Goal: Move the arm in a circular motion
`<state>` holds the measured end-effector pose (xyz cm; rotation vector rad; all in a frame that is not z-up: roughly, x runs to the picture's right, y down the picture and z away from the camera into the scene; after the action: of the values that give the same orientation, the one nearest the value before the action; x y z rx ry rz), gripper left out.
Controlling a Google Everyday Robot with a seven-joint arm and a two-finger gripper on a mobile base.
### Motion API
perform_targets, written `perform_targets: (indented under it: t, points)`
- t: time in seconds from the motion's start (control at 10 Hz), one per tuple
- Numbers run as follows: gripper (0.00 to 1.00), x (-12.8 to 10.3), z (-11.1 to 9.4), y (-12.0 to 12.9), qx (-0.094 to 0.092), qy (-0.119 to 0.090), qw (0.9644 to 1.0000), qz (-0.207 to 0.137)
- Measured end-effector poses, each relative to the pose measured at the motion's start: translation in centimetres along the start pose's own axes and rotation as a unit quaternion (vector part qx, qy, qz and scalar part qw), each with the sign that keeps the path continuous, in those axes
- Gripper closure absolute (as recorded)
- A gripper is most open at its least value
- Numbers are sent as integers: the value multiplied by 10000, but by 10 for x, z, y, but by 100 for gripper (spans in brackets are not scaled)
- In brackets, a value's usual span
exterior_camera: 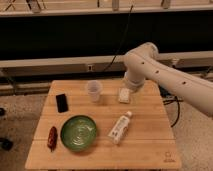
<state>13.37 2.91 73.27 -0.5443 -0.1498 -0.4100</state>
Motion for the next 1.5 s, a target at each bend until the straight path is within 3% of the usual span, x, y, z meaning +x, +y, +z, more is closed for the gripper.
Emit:
perform_targets:
  t: [1.5]
  points:
    - [20,-5,1,1,-38,1,9999,-144]
